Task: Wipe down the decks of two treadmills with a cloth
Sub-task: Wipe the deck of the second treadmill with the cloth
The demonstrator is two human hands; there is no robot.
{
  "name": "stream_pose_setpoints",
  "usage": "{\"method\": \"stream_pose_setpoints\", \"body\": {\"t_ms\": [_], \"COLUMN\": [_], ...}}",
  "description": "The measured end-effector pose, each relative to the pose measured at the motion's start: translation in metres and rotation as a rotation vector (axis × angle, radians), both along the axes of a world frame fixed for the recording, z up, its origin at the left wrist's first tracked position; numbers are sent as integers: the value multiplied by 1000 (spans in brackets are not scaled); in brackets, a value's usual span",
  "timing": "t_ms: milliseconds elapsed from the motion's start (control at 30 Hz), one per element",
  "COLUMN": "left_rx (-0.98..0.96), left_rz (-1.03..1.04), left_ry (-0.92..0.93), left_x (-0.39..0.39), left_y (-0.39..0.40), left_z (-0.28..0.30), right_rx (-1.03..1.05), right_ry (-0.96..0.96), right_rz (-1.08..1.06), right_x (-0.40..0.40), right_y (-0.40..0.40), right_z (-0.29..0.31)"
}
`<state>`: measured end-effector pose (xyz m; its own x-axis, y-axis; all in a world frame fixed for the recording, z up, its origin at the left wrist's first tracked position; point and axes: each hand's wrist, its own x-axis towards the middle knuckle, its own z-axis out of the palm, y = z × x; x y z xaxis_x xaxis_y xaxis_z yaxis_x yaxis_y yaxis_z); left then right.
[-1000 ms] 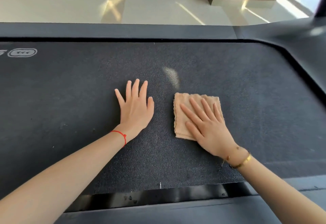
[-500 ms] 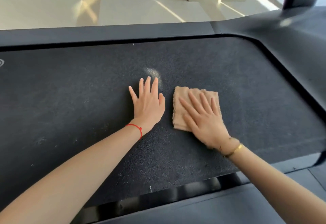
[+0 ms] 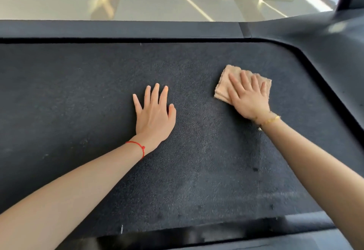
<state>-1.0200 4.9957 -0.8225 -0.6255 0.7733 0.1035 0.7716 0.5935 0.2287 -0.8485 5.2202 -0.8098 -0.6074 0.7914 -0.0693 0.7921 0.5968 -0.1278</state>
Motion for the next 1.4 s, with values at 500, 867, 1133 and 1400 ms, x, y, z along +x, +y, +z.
{"method": "stream_pose_setpoints", "body": {"t_ms": [500,867,1133,1400], "left_rx": [-42,-57,-27,15], "left_rz": [15,21,30,39], "left_ry": [49,54,27,1], "left_x": [-3,-1,-3,-1], "left_y": [1,3,3,3], "left_z": [-3,0,0,2], "right_rx": [65,-69,15,1], "right_ry": [34,16,61,16], "right_rz": [301,237,412,136], "right_x": [-55,-166,-100,-33], "right_y": [16,66,45,50], "right_z": [-6,4,-6,-1]}}
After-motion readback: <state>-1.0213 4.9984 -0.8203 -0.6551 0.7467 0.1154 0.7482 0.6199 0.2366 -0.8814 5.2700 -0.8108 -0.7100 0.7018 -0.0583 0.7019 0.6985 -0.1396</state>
